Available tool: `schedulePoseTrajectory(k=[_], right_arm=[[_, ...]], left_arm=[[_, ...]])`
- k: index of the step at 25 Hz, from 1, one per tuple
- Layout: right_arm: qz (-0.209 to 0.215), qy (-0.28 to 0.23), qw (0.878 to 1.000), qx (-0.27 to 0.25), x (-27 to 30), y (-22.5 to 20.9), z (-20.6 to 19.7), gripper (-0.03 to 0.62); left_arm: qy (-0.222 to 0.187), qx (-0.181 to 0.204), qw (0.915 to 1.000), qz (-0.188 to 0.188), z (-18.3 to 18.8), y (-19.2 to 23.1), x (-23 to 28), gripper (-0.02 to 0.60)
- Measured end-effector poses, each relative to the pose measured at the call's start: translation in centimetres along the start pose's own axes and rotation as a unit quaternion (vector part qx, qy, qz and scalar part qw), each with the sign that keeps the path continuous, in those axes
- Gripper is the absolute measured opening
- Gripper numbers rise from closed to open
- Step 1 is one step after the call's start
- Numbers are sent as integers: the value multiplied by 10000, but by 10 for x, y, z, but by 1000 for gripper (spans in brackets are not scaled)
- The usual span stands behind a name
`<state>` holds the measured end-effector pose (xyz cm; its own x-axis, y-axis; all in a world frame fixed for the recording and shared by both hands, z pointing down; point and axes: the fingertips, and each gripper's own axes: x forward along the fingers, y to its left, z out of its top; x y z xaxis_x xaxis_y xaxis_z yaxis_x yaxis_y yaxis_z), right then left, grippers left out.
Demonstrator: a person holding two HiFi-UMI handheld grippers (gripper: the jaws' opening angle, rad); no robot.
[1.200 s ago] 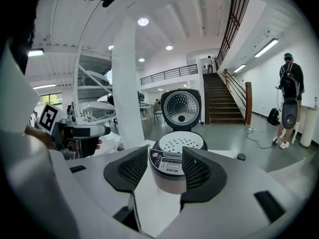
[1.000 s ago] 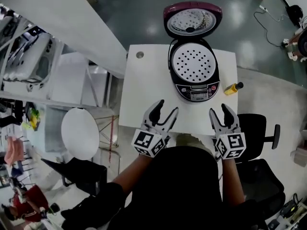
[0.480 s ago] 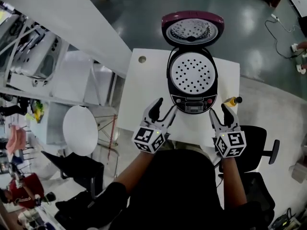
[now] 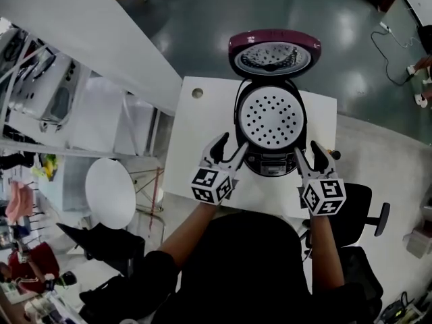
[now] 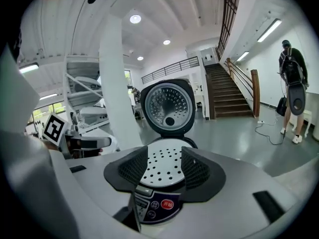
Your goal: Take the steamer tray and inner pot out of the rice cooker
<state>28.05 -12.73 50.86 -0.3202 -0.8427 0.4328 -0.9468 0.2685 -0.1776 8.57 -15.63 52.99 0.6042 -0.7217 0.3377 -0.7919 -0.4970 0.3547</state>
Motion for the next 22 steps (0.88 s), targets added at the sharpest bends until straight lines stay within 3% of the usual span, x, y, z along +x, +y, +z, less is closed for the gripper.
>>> schedulePoseTrajectory(k=[4, 9, 16, 22], right_arm=[[-272, 59, 9994, -193, 27, -22, 6, 186], [-293, 452, 9983, -230, 64, -39, -6, 186], [-485, 1031, 9924, -464, 107, -57, -21, 186], [-629, 1467, 9828, -925, 127, -69, -33, 186]], left_arm=[[128, 82, 9999, 4, -1, 13, 29, 235], [506, 121, 9986, -136, -11, 23, 64, 252], [1112, 611, 9918, -165, -21, 38, 103, 280], [1300, 949, 9869, -59, -21, 53, 119, 287]])
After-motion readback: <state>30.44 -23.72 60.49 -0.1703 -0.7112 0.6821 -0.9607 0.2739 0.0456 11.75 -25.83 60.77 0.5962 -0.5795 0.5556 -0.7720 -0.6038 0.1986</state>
